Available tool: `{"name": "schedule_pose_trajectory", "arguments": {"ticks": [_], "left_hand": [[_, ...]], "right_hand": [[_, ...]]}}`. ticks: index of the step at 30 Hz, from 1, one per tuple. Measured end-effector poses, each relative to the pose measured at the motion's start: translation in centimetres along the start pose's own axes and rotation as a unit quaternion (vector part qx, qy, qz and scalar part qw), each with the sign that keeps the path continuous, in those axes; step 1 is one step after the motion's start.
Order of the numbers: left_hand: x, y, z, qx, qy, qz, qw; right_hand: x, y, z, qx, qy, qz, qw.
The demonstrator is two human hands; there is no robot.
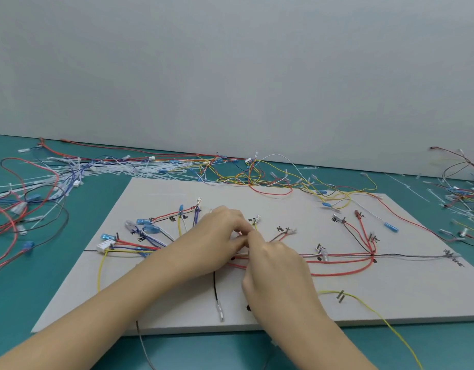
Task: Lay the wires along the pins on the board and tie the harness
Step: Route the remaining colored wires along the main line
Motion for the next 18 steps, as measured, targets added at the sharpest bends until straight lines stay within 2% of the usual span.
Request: {"name": "schedule_pose_trajectory", "arguments": {"ticks": [6,12,18], "left_hand": [[0.1,-1.1,-1.0,0.011,-0.021,0.010,1.000],[-0.1,-1.4,-1.2,0.035,-0.013,-0.028,0.999],[-0.4,-1.9,-0.9,0.044,0.012,-0.037,0.998]], "right_hand": [[1.8,-0.7,-1.7,-0.132,-0.028,-0.032,0.990],[1.5,-0.7,-4.5,-0.230,-0.060,-0.009,0.971],[2.1,-1.0,-9.3,-0.258,-0.148,0.024,0.954]]}}
Point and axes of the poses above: each hand's wrist, its own x-axis away from the middle knuckle, its own y-axis out of the back of the hand, z = x × y, the point moved 6 cm from there along -x, towards the middle knuckle, and after that the axes turned 8 degrees about y, right-handed, at the moved point
